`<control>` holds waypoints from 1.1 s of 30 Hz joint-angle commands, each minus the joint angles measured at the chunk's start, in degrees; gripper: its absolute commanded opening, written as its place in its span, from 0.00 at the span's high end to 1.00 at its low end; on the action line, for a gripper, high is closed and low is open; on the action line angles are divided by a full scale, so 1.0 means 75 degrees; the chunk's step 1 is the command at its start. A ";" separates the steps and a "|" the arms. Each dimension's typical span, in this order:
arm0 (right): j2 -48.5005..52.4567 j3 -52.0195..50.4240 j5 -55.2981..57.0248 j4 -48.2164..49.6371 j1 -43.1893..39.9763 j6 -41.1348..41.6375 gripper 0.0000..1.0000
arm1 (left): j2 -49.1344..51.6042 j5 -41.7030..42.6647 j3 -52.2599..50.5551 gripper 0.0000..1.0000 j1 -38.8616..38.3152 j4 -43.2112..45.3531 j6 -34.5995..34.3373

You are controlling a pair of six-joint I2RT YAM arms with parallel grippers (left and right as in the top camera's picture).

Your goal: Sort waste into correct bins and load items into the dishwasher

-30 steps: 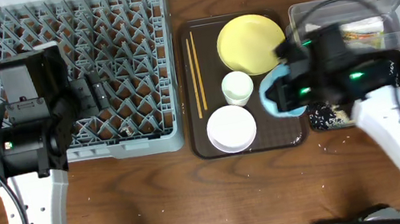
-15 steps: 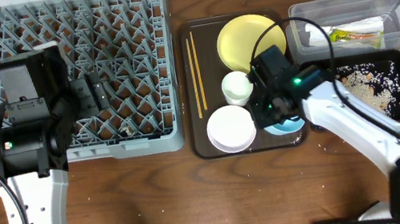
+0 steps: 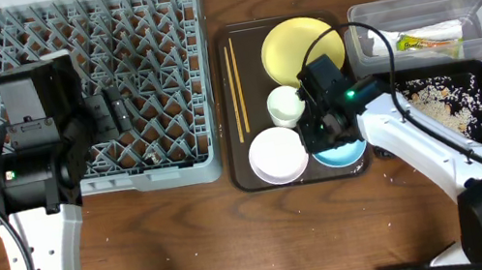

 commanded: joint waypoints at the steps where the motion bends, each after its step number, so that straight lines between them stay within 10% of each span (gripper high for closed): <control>1: -0.0356 0.0831 -0.0079 -0.0105 -0.0201 0.0082 0.75 | 0.0032 -0.0012 0.0163 0.09 0.0038 0.0003 0.0082; 21: 0.1279 0.1241 0.0373 0.1151 -0.0396 0.0195 0.67 | 0.0032 -0.0009 0.0163 0.10 0.0038 0.0122 0.0076; 28: 0.1454 0.1253 0.0335 0.1492 -0.0463 0.0254 0.99 | 0.0038 0.0160 0.0160 0.09 0.0038 0.0093 -0.0530; 33: 0.1425 0.1460 -0.0172 0.1507 -0.0475 0.0254 0.99 | 0.0230 0.1521 0.0134 0.10 0.0038 0.0090 -0.0530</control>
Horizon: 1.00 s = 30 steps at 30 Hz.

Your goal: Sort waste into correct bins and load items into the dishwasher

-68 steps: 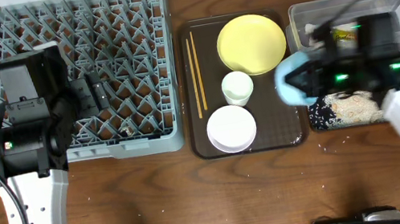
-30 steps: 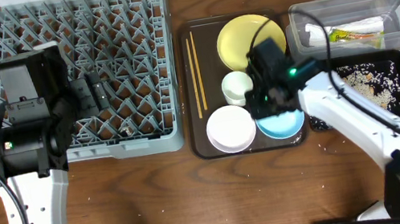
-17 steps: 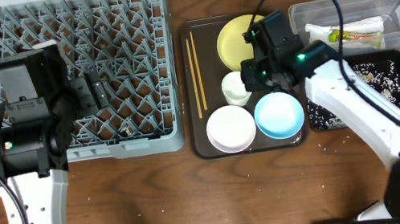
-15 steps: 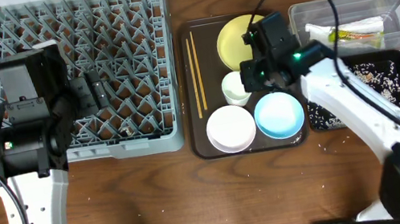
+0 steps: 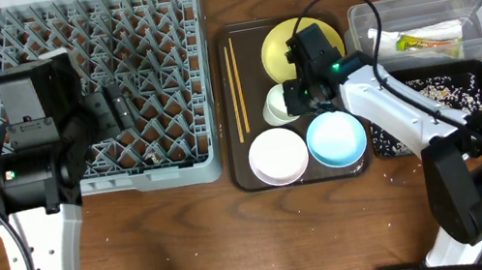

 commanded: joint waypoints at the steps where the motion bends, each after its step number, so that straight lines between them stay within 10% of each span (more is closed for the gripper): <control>1: -0.0172 0.0338 -0.0548 0.0003 -0.0128 0.0020 0.99 | 0.0277 0.1343 0.0122 0.10 0.0038 -0.0035 -0.0187; 11: -0.0979 0.0583 -0.5339 0.1399 -0.1562 0.0023 0.99 | 0.2034 0.6129 0.0117 0.10 0.0041 0.0093 -0.0356; 21: -0.0621 0.0574 -0.6907 0.3057 -0.1346 0.0399 0.99 | 0.4115 1.1264 0.0117 0.10 0.0096 0.1923 -0.0294; 30: 0.0248 0.0574 -0.7708 0.4759 -0.0810 0.1317 0.99 | 0.4409 1.1392 0.0117 0.09 0.0096 0.2008 -0.0356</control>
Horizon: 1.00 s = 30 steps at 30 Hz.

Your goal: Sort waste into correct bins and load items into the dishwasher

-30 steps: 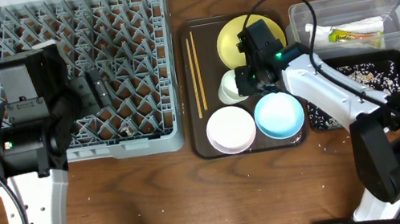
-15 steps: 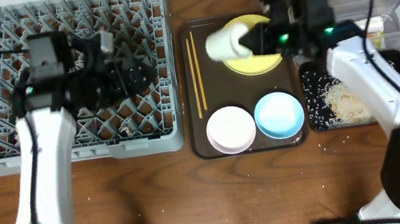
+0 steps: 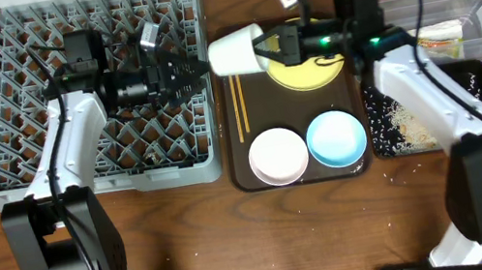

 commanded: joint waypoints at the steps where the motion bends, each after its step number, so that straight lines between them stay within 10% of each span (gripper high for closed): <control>1: 0.0507 0.0061 -0.0769 0.0571 0.0323 0.0562 0.99 | -0.0017 0.0527 0.0114 0.10 0.0044 0.0000 -0.0017; 30: 0.1279 0.0061 -0.0458 0.2591 0.0997 0.1766 0.99 | -0.0017 0.0527 0.0114 0.20 0.0038 -0.0291 -0.0376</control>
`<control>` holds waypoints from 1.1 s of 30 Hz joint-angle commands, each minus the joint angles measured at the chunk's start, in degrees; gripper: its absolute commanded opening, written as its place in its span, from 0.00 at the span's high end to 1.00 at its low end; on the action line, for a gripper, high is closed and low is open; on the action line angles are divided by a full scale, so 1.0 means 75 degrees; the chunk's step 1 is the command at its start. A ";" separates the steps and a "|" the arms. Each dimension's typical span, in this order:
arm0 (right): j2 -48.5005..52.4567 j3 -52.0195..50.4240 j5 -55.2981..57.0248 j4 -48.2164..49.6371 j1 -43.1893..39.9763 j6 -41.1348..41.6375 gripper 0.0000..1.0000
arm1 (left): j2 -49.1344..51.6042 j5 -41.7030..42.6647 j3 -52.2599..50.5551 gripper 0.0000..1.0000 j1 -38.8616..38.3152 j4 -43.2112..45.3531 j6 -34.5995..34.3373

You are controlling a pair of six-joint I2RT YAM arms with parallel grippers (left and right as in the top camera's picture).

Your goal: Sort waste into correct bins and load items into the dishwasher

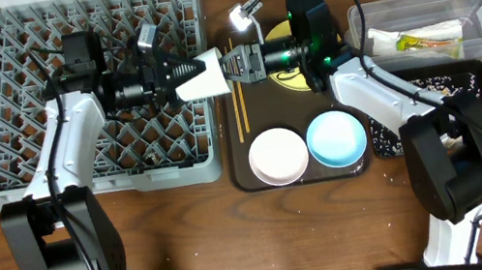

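A white cup (204,74) hangs on its side over the right rim of the grey dishwasher rack (42,178), held between both arms. My right gripper (231,63) is shut on the cup's right end. My left gripper (182,74) reaches in from the left, its fingers at the cup's left end; their hold is unclear. A yellow plate (283,81) lies partly hidden under the right arm on the dark tray (239,170). Also on the tray are a white bowl (280,155), a blue bowl (336,138) and chopsticks (239,111).
A clear bin holding a wrapper stands at the back right. In front of it a black bin holds food scraps. Cables arc over the tray and rack.
My right gripper has moved left with the cup, from above the tray's back left corner to the rack's right rim. The cup now meets my left gripper's fingers.
My right gripper was first low over the blue bowl, then at the white cup beside the yellow plate. A second ago it held the cup lifted and tipped sideways while my left arm had reached across the rack. Now the cup is between both grippers.
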 commanded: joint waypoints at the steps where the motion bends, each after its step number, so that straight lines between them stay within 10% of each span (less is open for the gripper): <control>1: 0.0172 0.0067 0.0624 0.0015 0.0085 0.0099 0.99 | -0.0023 0.0230 0.0114 0.23 -0.0006 -0.0055 -0.0050; 4: 0.0172 0.0067 0.0866 -0.0017 0.0085 0.0096 0.91 | -0.0023 0.0230 0.0114 0.52 -0.0006 -0.0055 -0.0137; 17: 0.0172 0.0067 0.1137 -0.0146 -0.0303 -0.0376 0.35 | -0.0023 -0.0047 0.0117 0.54 0.0195 0.0102 -0.0154; 33: -0.0778 0.0236 0.4552 -0.4654 -0.1160 -0.2844 0.06 | -0.2215 -0.8052 0.0399 0.55 0.0289 -0.1480 -0.0699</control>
